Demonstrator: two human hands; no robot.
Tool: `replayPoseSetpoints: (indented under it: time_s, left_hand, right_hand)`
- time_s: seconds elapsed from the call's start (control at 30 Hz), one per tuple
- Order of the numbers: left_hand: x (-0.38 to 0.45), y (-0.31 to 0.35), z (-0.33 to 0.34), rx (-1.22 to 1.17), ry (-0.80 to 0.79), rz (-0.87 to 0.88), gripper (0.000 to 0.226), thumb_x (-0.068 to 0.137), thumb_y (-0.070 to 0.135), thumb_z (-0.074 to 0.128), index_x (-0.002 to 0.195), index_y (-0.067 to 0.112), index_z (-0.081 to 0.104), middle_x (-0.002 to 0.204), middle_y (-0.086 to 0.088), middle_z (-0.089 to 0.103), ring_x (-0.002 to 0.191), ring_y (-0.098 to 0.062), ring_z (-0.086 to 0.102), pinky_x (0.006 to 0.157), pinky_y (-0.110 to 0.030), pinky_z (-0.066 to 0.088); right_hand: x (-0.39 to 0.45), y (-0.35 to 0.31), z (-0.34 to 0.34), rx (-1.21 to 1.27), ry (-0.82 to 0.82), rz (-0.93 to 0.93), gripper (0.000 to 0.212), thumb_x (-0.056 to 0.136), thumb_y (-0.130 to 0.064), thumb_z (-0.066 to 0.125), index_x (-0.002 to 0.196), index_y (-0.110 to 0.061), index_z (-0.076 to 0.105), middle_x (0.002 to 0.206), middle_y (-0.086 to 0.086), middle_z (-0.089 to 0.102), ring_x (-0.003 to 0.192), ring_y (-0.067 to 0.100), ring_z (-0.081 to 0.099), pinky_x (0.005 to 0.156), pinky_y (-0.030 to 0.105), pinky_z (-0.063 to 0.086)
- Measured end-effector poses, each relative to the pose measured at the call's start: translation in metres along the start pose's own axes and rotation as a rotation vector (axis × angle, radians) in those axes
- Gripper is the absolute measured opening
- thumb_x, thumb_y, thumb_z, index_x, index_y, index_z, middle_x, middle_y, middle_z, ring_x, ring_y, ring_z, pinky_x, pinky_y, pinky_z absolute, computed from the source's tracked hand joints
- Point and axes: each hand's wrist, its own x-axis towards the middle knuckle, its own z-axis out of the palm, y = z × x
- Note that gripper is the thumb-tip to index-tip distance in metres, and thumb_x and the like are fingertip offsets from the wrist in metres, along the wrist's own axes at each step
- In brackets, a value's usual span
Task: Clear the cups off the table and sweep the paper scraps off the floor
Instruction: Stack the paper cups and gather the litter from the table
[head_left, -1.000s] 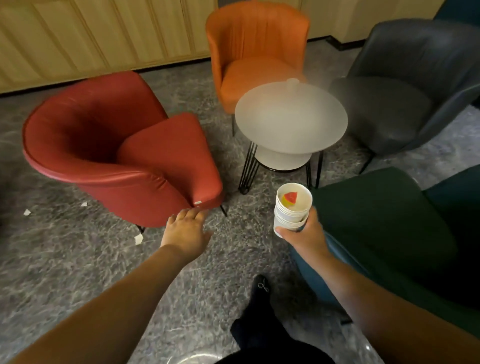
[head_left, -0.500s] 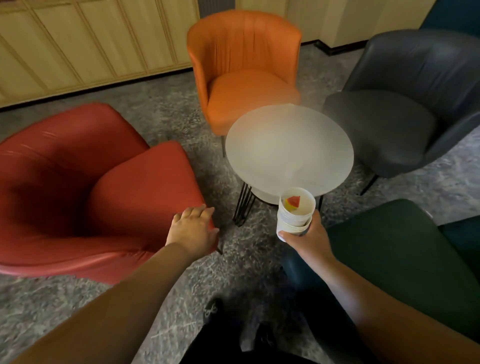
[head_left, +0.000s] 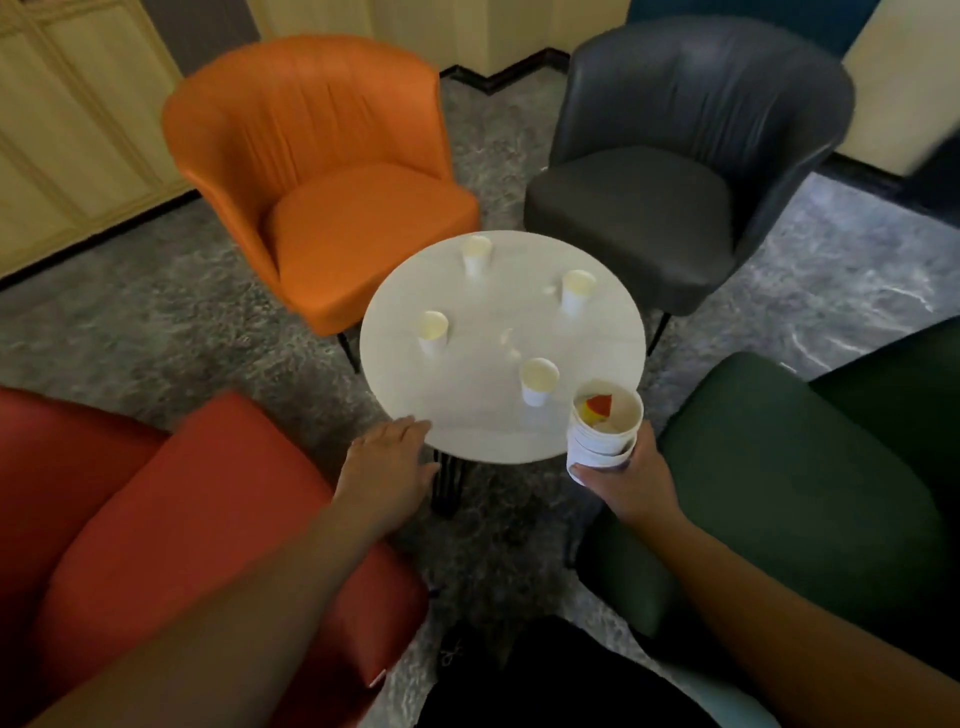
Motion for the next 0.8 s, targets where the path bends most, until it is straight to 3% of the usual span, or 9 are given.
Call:
replayPoseSetpoints:
  time_s: [0.17, 0.27, 0.4, 0.63, 0.7, 0.8]
  left_hand:
    - [0.057, 0.009, -0.001, -0.039, -0.053, 0.116, 0.061, 0.096, 0.047, 0.048, 0.149, 0.023, 0.029, 0.154, -0.001, 0.031, 0.139, -0.024, 0.031, 0.112, -0.043, 0.031]
    - [0.09, 0.02, 0.001, -0.053, -0.07, 0.149, 0.062, 0.096, 0.048, 0.047, 0.149, 0.023, 0.028, 0.154, 0.0, 0.031, 0.138, -0.024, 0.032, 0.11, -0.041, 0.03]
    - [0.136, 0.032, 0.006, -0.092, -0.096, 0.13, 0.059, 0.097, 0.046, 0.046, 0.149, 0.024, 0.027, 0.154, 0.001, 0.031, 0.138, -0.022, 0.031, 0.111, -0.04, 0.029]
    - [0.22, 0.046, 0.019, -0.308, -0.127, 0.072, 0.053, 0.098, 0.032, 0.053, 0.147, 0.024, 0.035, 0.153, 0.0, 0.033, 0.139, -0.02, 0.03, 0.113, -0.035, 0.027]
    - [0.24, 0.047, 0.025, -0.331, -0.123, 0.078, 0.05, 0.097, 0.027, 0.054, 0.145, 0.023, 0.039, 0.152, -0.001, 0.035, 0.138, -0.02, 0.032, 0.112, -0.032, 0.026]
    - [0.27, 0.049, 0.039, -0.364, -0.123, 0.072, 0.046, 0.096, 0.02, 0.057, 0.14, 0.021, 0.046, 0.147, -0.002, 0.04, 0.134, -0.019, 0.037, 0.109, -0.026, 0.026]
  right_hand:
    - [0.026, 0.004, -0.001, 0.037, 0.073, 0.039, 0.056, 0.069, -0.016, 0.084, 0.104, -0.035, 0.044, 0.105, -0.001, 0.061, 0.095, 0.02, 0.059, 0.086, 0.038, 0.049]
    - [0.053, 0.01, -0.004, 0.085, 0.075, 0.073, 0.044, 0.075, -0.013, 0.08, 0.105, -0.025, 0.05, 0.104, 0.007, 0.062, 0.097, 0.024, 0.061, 0.085, 0.04, 0.049]
    - [0.096, 0.02, -0.007, 0.067, 0.054, 0.099, 0.073, 0.066, -0.015, 0.086, 0.123, -0.032, 0.043, 0.113, -0.004, 0.061, 0.103, 0.018, 0.059, 0.084, 0.035, 0.047]
    - [0.183, 0.031, -0.002, 0.024, -0.019, 0.087, 0.083, 0.066, -0.019, 0.087, 0.135, -0.026, 0.041, 0.117, -0.007, 0.055, 0.107, 0.015, 0.054, 0.092, 0.035, 0.047]
    - [0.204, 0.036, 0.003, 0.007, -0.017, 0.091, 0.077, 0.067, -0.024, 0.086, 0.13, -0.027, 0.044, 0.115, -0.008, 0.058, 0.105, 0.015, 0.056, 0.089, 0.032, 0.048]
    - [0.233, 0.043, 0.013, 0.015, 0.008, 0.114, 0.057, 0.072, -0.019, 0.083, 0.113, -0.03, 0.045, 0.103, -0.012, 0.058, 0.097, 0.01, 0.055, 0.078, 0.015, 0.042]
